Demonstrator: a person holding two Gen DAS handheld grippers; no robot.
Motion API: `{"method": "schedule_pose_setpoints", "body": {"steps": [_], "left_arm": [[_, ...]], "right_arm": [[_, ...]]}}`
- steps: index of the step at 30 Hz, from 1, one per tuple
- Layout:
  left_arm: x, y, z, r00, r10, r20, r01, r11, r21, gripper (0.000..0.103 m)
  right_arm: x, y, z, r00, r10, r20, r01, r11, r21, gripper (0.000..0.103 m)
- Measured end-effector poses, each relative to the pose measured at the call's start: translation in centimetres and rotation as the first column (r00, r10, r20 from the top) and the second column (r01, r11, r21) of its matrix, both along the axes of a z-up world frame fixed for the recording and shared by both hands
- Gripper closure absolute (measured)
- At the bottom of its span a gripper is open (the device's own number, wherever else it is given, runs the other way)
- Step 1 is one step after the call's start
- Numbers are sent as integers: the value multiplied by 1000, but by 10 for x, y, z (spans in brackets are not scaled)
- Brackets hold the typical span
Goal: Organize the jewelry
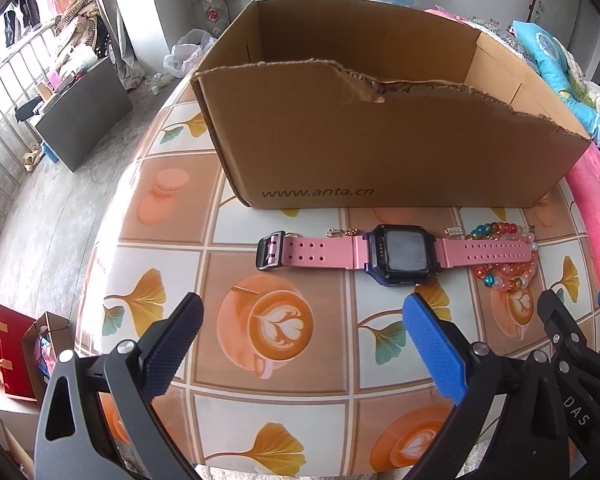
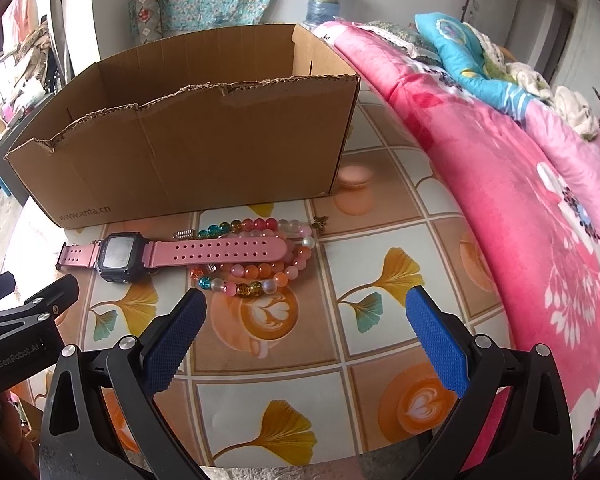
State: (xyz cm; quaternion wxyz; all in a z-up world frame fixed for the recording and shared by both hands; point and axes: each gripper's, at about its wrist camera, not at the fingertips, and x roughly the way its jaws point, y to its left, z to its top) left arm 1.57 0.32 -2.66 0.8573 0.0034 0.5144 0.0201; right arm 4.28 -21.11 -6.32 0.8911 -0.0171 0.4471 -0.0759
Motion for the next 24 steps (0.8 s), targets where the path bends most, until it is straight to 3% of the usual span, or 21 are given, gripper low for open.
{"method": "schedule_pose_setpoints", "body": {"steps": [7, 11, 13, 16, 19, 24], "left_arm": [[8, 1, -9, 1000, 2, -17, -2, 1000, 8, 5], [12, 2, -13, 998, -56, -5, 55, 998, -11, 5], [13, 8, -14, 995, -96, 36, 97, 994, -42, 5], [9, 24, -16, 984, -142, 103, 157, 975, -157, 5], [6, 39, -18, 977, -155, 146, 189, 948, -257, 5], [8, 55, -21, 981, -129, 143, 168, 936, -311, 5]], "right_arm": [[6, -3, -3, 1000, 8, -9, -8, 1000, -3, 7], [8, -12, -3, 999, 48, 0, -48, 998, 49, 7], [8, -20, 0, 997, 73, 26, -74, 994, 75, 7], [4, -22, 7, 988, 134, 78, -138, 989, 47, 7], [1, -10, 13, 958, 258, 123, -262, 965, 22, 9], [11, 31, 7, 865, 487, 118, -491, 871, 9, 20]]}}
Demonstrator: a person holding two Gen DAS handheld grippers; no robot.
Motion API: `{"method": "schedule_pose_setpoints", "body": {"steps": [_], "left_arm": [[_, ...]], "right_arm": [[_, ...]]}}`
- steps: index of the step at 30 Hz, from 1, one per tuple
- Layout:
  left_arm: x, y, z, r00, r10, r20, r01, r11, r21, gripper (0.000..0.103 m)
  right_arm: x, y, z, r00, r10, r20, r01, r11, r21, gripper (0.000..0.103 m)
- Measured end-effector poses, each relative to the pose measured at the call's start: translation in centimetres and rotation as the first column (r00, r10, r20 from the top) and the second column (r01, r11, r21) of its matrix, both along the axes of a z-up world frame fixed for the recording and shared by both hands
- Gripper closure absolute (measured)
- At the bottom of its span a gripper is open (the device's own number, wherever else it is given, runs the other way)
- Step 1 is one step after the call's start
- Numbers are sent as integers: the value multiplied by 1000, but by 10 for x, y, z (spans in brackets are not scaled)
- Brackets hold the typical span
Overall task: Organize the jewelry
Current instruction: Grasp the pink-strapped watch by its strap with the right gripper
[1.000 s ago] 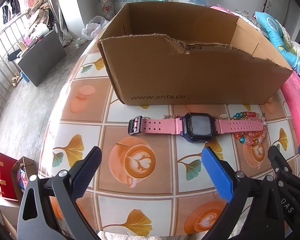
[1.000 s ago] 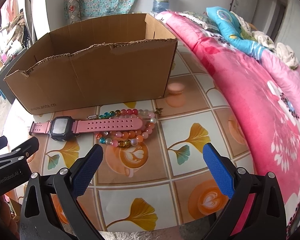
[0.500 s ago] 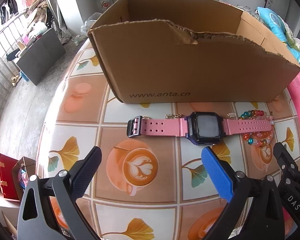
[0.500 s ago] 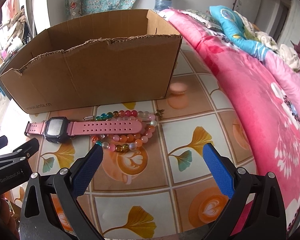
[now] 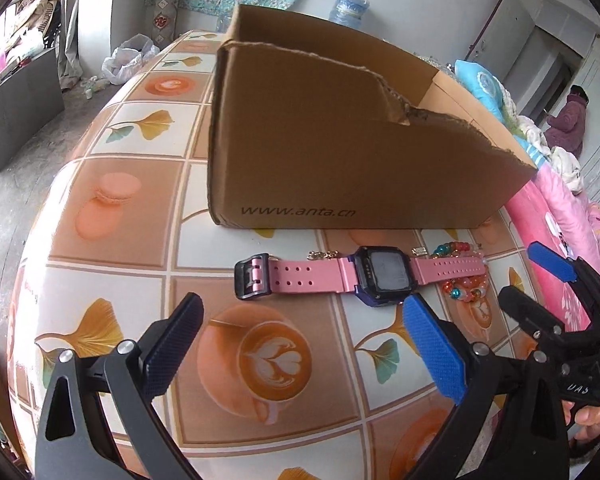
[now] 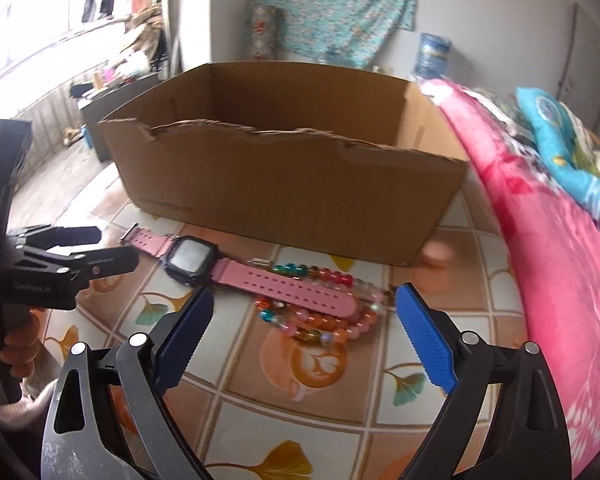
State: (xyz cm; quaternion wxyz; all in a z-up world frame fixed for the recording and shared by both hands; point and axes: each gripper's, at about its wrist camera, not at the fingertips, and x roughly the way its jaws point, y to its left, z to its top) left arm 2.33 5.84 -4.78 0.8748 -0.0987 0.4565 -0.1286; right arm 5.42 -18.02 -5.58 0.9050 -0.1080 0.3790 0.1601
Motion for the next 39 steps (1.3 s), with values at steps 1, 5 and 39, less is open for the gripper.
{"method": "schedule_pose_setpoints", "body": {"steps": [1, 5, 39], "left_arm": [[0, 2, 0, 1000, 3, 8, -3, 1000, -2, 5], [-8, 2, 4, 996, -26, 81, 22, 998, 51, 5], [-77, -58, -21, 862, -450, 232, 253, 779, 574, 48]], "right_arm": [[5, 8, -2, 999, 47, -4, -47, 999, 2, 24], [21, 38, -13, 979, 203, -26, -203, 979, -13, 30], [65, 68, -30, 754, 476, -452, -429, 879, 208, 59]]}}
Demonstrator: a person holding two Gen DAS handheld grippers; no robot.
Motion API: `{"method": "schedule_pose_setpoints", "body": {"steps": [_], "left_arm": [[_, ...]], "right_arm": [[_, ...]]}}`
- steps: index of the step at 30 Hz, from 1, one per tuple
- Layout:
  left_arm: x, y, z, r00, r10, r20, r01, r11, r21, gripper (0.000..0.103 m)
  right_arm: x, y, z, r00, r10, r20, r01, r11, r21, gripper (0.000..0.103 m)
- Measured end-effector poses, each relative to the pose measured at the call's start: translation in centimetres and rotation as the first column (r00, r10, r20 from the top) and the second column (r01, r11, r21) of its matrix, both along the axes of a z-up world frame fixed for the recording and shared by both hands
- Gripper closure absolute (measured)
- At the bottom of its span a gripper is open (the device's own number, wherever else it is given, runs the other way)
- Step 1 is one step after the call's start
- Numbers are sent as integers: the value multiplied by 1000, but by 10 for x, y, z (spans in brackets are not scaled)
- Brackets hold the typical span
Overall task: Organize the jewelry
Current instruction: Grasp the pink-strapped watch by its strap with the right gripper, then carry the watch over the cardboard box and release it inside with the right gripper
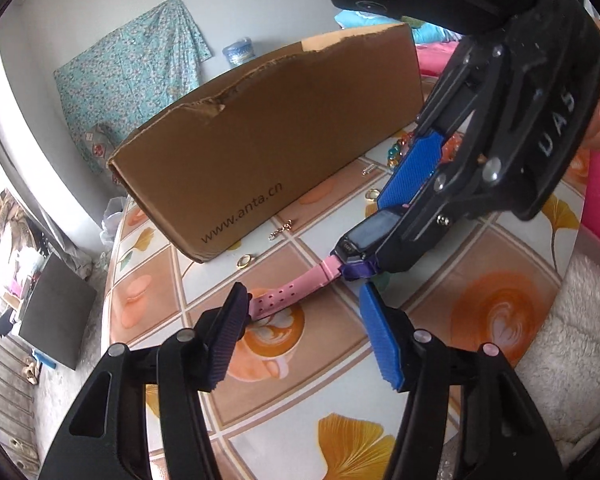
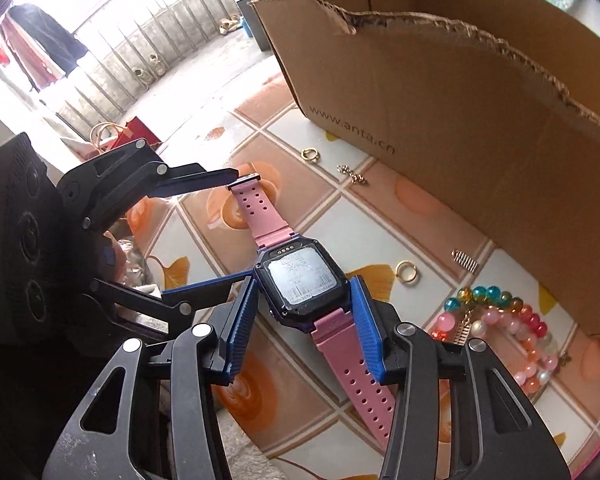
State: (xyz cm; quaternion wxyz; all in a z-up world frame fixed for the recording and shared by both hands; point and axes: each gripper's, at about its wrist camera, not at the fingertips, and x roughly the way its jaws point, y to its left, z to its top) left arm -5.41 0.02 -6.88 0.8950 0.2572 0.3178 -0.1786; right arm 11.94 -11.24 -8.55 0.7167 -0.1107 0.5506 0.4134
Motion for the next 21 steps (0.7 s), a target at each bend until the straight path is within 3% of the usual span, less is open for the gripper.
{"method": "schedule_pose_setpoints", "body": {"steps": [6, 11, 13, 16, 21], "left_arm": [[10, -2, -1, 997, -71, -9, 71, 998, 0, 58], [23, 1, 1, 993, -91, -80, 85, 994, -69, 85], [27, 10, 3, 986, -92, -139, 73, 988, -136, 94], [42, 21, 7, 964, -106, -243, 47, 970, -237, 94], [65, 32, 11, 924, -138, -357, 17, 946, -322, 95]], "right_arm": [[11, -22, -3, 983, -61, -173, 82, 989, 119, 59], [16, -45, 0, 950, -161, -266, 213, 960, 182, 57], [11, -54, 5, 949, -212, -235, 259, 947, 192, 54], [-8, -64, 17, 956, -256, -143, 281, 939, 197, 44], [-39, -60, 21, 957, -281, 78, 276, 959, 69, 44]]}}
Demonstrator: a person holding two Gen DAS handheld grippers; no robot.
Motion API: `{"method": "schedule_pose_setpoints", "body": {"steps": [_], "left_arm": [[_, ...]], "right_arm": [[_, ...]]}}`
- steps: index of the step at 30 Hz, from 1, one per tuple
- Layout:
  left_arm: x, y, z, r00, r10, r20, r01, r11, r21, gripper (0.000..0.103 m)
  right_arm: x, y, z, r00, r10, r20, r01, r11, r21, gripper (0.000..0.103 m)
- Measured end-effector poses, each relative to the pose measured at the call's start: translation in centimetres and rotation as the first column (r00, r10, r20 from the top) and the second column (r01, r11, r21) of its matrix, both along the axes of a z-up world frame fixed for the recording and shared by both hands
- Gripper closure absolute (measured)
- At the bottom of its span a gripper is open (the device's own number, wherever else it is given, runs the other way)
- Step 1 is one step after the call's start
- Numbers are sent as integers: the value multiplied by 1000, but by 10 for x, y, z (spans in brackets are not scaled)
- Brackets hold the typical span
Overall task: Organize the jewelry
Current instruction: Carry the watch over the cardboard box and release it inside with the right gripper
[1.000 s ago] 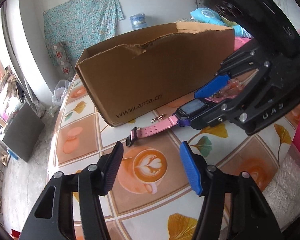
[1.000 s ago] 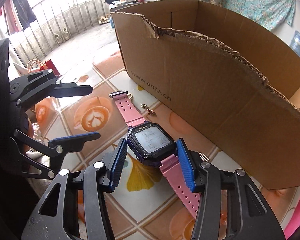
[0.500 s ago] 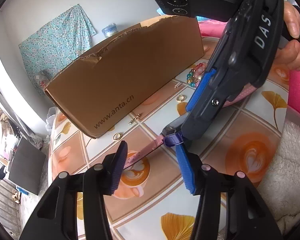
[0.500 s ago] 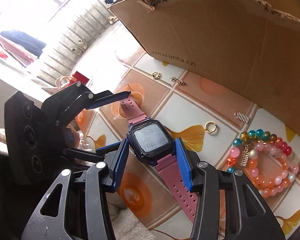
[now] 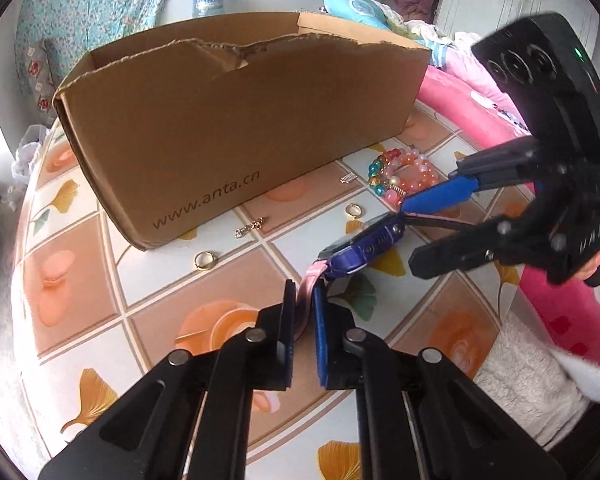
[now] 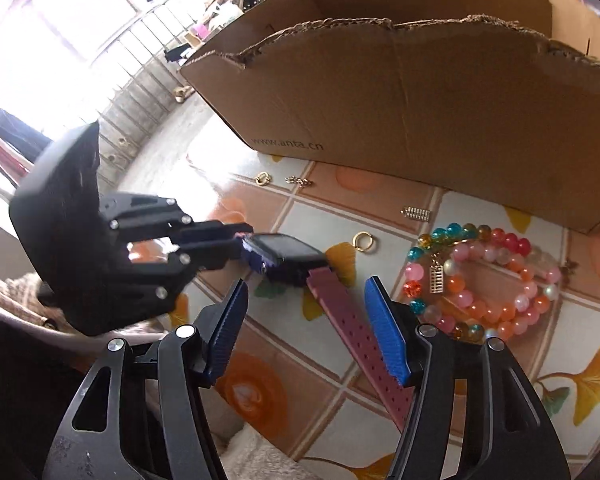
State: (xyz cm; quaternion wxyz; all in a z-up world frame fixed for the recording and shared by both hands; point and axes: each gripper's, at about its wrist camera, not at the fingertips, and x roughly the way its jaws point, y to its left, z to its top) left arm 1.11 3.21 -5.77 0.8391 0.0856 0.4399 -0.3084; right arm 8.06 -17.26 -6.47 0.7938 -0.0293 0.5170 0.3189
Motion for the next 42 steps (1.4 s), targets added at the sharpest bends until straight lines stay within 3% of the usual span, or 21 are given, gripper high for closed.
{"method": "schedule_pose_setpoints", "body": {"steps": [3, 6, 7, 8, 12, 18, 21, 24, 28, 31, 33, 36, 39, 41, 42], "left_arm": [[7, 2, 0, 999, 2, -35, -2, 1000, -17, 97], [6, -2, 0, 1000, -14, -14, 14, 1000, 5, 98], [5, -2, 1, 1000, -15, -9, 15, 1000, 12, 98], [4, -2, 2, 1000, -12, -4, 12, 1000, 15, 99], [0, 3, 19, 1000, 6, 26, -6, 1000, -15, 101], [-7, 22, 102, 985, 67, 160, -53, 994, -93, 101], [16, 26, 140, 977, 101, 190, -78, 989, -127, 101], [60, 21, 158, 977, 133, 167, -114, 986, -120, 101], [139, 8, 145, 987, 159, 25, -158, 986, -45, 101], [191, -10, 111, 981, 195, -23, -192, 976, 100, 101], [220, -19, 83, 974, 202, -103, -185, 970, 155, 101], [247, -27, 54, 951, 224, -212, -179, 961, 211, 100], [264, -29, 43, 935, 261, -241, -193, 943, 271, 96], [272, -29, 43, 925, 284, -252, -208, 935, 288, 86], [274, -29, 46, 924, 292, -246, -219, 933, 287, 81]], "right_arm": [[-17, 8, -1, 995, -8, 95, 18, 994, -103, 48], [-24, 3, -2, 991, -52, 123, 69, 987, -143, 78], [-32, 9, -7, 989, -73, 126, 92, 984, -153, 99], [-32, 5, -5, 988, -97, 122, 114, 983, -144, 101], [-37, -9, 21, 977, -159, 140, 170, 983, -64, 102], [-40, -10, 104, 956, -110, 274, 113, 994, 5, 102], [2, -14, 135, 954, -98, 283, 88, 995, 50, 102], [63, -7, 143, 973, -83, 216, 71, 996, 62, 102], [148, -1, 127, 996, -93, 13, 93, 995, 28, 102], [194, 1, 94, 988, -91, -121, 88, 996, -26, 102], [215, 2, 67, 976, -100, -195, 89, 994, -68, 102], [243, 7, 38, 961, -112, -254, 78, 987, -139, 102], [256, 5, 24, 946, -132, -295, 85, 982, -168, 96], [261, 3, 26, 953, -138, -271, 96, 982, -162, 85], [260, 1, 31, 956, -144, -257, 107, 983, -151, 74]]}}
